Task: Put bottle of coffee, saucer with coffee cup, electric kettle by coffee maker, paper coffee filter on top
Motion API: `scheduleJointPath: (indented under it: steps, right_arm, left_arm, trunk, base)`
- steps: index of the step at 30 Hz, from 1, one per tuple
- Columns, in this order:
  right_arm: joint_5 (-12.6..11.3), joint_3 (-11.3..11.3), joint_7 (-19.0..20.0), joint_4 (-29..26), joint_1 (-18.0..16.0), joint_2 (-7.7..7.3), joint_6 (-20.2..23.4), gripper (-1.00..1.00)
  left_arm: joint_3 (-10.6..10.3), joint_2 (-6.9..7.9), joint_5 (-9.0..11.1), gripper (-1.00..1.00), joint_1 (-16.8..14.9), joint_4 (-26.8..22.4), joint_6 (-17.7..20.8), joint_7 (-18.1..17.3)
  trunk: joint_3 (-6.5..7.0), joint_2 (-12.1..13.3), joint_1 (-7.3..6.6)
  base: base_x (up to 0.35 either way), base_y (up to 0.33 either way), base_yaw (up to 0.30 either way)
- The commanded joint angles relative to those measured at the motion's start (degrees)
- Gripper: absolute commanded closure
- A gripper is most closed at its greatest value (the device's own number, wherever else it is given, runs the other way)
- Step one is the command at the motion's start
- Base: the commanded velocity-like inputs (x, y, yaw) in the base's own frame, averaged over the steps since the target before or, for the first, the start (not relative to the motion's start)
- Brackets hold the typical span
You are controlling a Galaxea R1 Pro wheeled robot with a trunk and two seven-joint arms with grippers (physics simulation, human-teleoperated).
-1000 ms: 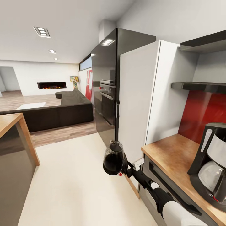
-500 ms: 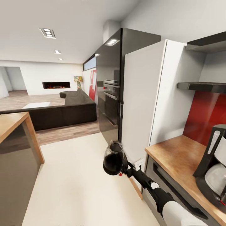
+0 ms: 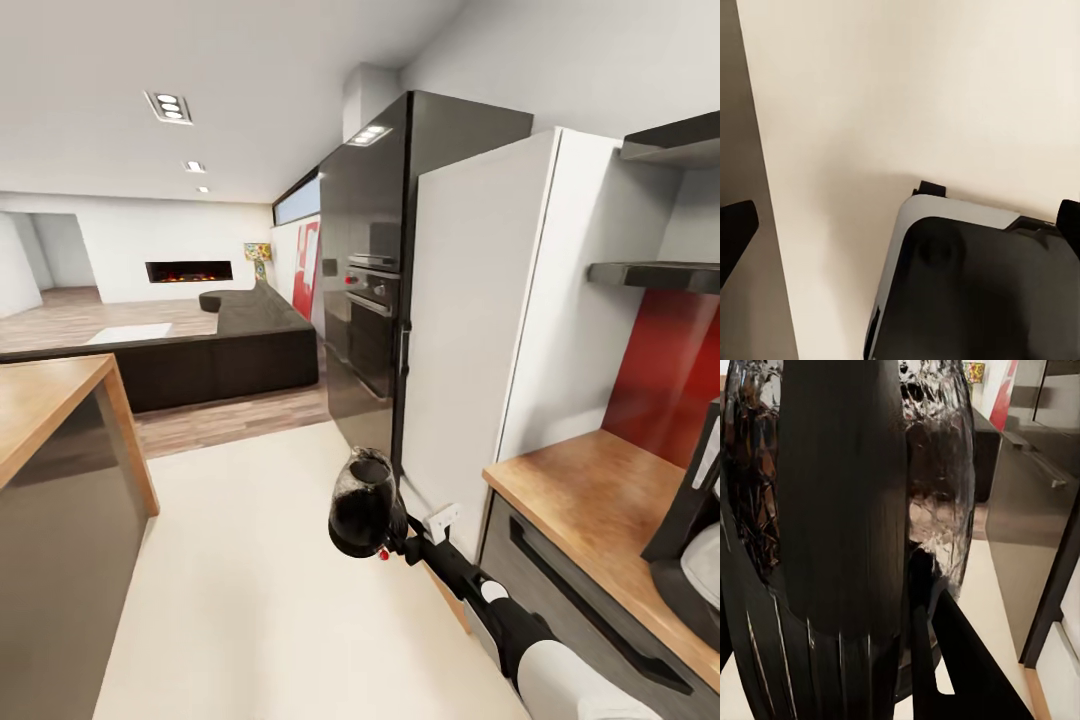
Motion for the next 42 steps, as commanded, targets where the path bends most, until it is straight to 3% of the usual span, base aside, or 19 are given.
scheduleJointPath:
  steps: [1, 22, 28, 33, 42]
  right_arm:
    - [0.18, -0.23, -0.07, -0.02, -0.04, 0.02, -0.24, 1.00]
    - [0.21, -0.31, -0.07, 0.07, 0.00, -0.04, -0.22, 1.00]
    - [0.10, -0.67, -0.11, -1.61, -0.03, -1.71, -0.16, 1.00]
    - [-0.09, -0.77, -0.22, -7.13, -0.05, -3.15, -0.09, 1.00]
    - [-0.03, -0.49, -0.11, -8.00, -0.01, -3.19, 0.01, 1.00]
  left_arm:
    - [0.09, -0.01, 0.37, -1.00, -0.01, 0.04, -0.18, 0.00]
    - [0.01, -0.01, 0.34, -1.00, -0.01, 0.04, -0.18, -0.06]
    - [0.00, -0.01, 0.29, -1.00, -0.04, 0.04, -0.11, -0.07]
    - [-0.08, 0.06, 0.20, -1.00, -0.10, 0.11, -0.09, -0.15]
    - [-0.25, 0.19, -0.14, -1.00, -0.10, 0.13, -0.01, -0.23]
  trunk:
    - [-0.02, -0.05, 0.02]
    - [-0.02, -0.05, 0.02]
    - [-0.02, -0.05, 0.02]
    - [-0.02, -0.05, 0.02]
    - [-0.02, -0.05, 0.02]
  base:
    - [-0.002, 0.029, 0.000]
    - [0.000, 0.081, 0.000]
    - [0.000, 0.000, 0.000]
    - [0.000, 0.000, 0.000]
    - [0.000, 0.000, -0.007]
